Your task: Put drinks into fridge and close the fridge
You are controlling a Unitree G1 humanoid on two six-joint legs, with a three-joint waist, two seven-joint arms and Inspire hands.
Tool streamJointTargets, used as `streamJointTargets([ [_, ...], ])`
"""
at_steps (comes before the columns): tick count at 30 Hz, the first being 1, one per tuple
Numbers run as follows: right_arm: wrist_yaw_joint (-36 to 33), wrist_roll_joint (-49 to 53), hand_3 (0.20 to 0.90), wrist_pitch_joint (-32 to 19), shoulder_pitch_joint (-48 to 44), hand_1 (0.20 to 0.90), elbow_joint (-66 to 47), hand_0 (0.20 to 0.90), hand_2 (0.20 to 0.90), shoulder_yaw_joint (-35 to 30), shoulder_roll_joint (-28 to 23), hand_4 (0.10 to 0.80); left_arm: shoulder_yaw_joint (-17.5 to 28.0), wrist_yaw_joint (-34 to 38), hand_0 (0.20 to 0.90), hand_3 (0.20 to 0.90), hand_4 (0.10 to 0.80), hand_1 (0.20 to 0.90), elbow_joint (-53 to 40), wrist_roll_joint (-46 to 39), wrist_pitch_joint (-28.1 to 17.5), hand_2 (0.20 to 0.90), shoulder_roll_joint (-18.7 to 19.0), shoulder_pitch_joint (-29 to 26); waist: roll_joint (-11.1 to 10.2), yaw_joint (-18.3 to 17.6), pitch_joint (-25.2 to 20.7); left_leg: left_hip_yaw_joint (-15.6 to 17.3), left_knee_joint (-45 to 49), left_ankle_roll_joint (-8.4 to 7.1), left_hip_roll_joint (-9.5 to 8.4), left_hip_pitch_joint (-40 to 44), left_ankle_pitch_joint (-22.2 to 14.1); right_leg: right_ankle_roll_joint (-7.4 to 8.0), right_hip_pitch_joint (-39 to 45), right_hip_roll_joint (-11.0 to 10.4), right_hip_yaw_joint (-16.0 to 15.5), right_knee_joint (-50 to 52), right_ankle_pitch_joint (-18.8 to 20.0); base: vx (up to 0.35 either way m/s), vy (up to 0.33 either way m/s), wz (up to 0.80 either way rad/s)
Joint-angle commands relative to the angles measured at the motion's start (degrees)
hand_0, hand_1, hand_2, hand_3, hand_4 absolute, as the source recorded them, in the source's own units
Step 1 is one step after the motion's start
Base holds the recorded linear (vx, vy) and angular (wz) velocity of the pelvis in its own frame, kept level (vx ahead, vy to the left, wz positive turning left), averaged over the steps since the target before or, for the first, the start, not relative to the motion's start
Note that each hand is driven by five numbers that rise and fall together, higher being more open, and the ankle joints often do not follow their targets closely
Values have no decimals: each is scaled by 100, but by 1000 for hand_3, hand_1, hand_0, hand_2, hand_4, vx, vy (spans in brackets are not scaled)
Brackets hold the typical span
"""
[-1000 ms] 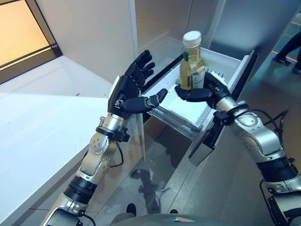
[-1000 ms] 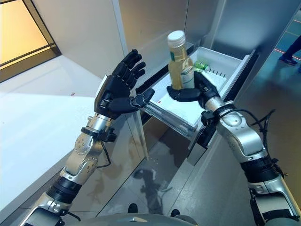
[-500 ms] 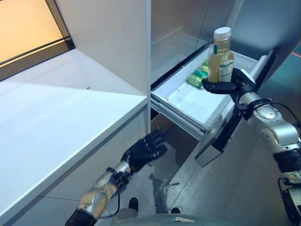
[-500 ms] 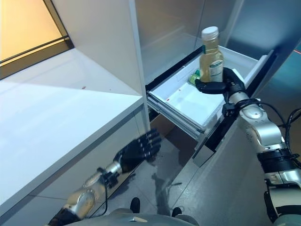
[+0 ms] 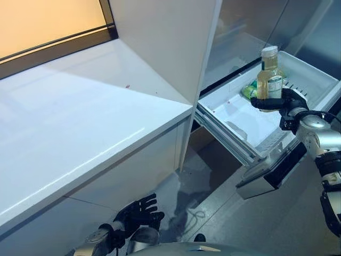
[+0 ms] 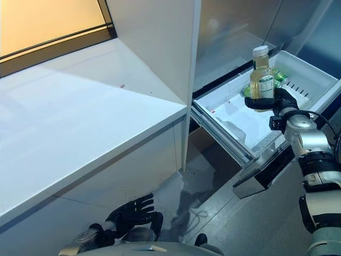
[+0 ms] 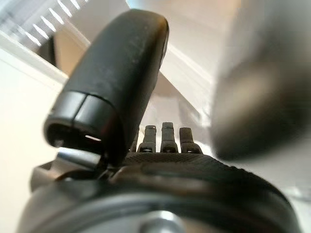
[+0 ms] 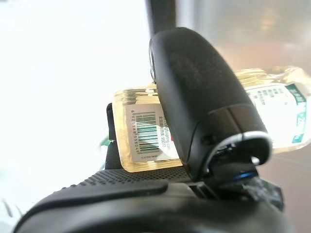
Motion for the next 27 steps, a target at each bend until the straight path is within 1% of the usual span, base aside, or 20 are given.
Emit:
streamJointTargets([
  [1, 43, -512, 200, -281, -1578, 300, 246, 300, 300, 193, -700, 100, 75, 43, 900, 900, 800, 900, 110, 338, -453, 900, 50, -285, -237, 45, -275, 614, 494, 439, -418, 27, -934, -88, -546, 186, 73, 1061, -535, 0, -33, 8],
  [3, 262, -753, 200, -61, -1642, 300, 619, 300, 300, 278, -735, 100, 223, 147, 900, 900, 800, 900, 266, 457, -466, 900, 75, -365, -233, 79, -158, 605, 526, 454, -404, -34, -921, -85, -618, 178, 70, 1112, -516, -6, -40, 13],
  [6, 362, -894, 200, 33, -1628, 300, 873, 300, 300, 289, -738, 100, 349, 274, 900, 900, 800, 900, 315, 483, -436, 900, 128, -452, -213, 99, -25, 607, 577, 470, -394, -109, -920, -77, -703, 163, 66, 1177, -504, -24, -40, 9],
  [9, 453, -1110, 200, 268, -1573, 300, 1004, 300, 300, 280, -729, 100, 518, 518, 900, 900, 800, 900, 351, 548, -445, 900, 195, -551, -183, 110, 128, 612, 659, 488, -392, -221, -924, -72, -812, 142, 77, 1250, -498, -32, -44, 1],
  [10, 489, -1175, 200, 371, -1544, 300, 1071, 300, 300, 275, -732, 100, 590, 646, 900, 900, 800, 900, 358, 559, -415, 900, 229, -605, -175, 119, 196, 613, 706, 497, -396, -291, -928, -71, -874, 136, 84, 1283, -491, -39, -52, 0],
  [14, 588, -1354, 200, 482, -1436, 300, 1363, 300, 300, 221, -757, 100, 829, 906, 900, 900, 800, 900, 446, 478, -233, 900, 306, -727, -114, 138, 422, 615, 849, 525, -405, -469, -943, -74, -1028, 119, 104, 1369, -472, -36, -57, 4],
  [22, 698, -1705, 200, 545, -1539, 300, 1601, 300, 300, 304, -878, 100, 941, 1015, 900, 900, 800, 900, 661, 556, -64, 900, 377, -840, 40, 137, 760, 603, 1097, 531, -430, -790, -950, -121, -1294, 102, 162, 1514, -476, -7, -30, 1],
  [27, 809, -1980, 200, 633, -1601, 300, 1603, 300, 300, 412, -972, 100, 954, 908, 900, 900, 800, 900, 599, 484, -95, 900, 436, -830, 145, 135, 969, 584, 1216, 511, -428, -1000, -919, -169, -1480, 91, 156, 1631, -488, -12, -27, 0],
])
